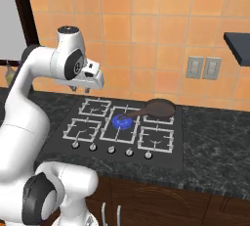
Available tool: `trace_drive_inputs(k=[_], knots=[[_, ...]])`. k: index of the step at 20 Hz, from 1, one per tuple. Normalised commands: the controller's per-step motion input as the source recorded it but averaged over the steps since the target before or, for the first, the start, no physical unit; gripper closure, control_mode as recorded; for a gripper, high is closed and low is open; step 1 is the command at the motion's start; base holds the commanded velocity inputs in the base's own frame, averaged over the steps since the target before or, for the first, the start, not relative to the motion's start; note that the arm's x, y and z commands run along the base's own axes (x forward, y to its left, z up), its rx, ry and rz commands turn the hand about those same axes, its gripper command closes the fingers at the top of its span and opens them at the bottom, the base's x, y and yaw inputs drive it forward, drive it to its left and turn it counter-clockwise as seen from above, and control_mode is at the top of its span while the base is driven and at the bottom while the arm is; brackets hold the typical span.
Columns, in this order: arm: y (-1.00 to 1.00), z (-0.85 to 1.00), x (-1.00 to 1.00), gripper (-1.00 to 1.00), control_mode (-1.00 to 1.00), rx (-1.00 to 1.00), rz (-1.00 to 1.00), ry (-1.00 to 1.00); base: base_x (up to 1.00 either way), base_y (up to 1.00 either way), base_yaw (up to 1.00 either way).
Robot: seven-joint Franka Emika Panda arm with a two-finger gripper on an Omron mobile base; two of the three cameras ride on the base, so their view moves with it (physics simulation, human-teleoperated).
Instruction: Turn off the center burner of the stove.
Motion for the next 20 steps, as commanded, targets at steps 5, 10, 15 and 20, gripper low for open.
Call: trace_drive_inputs(k=[5,10,15,20], knots=[[-0.17,-0.34,-0.1,-1.0,-1.0,0.0,0.0,0.0,0.0,0.0,0.0],[-0.34,-0.5,-0.28,-1.0,-1.0,0.0,0.0,0.0,0.0,0.0,0.0],[-0.53,-0.55,-0.26,-1.0,-1.0,-0.03,0.02,0.01,0.0,0.0,0.0],[-0.36,-0.41,-0.03,-1.0,-1.0,-0.11,0.0,0.0,0.0,0.0,0.0]])
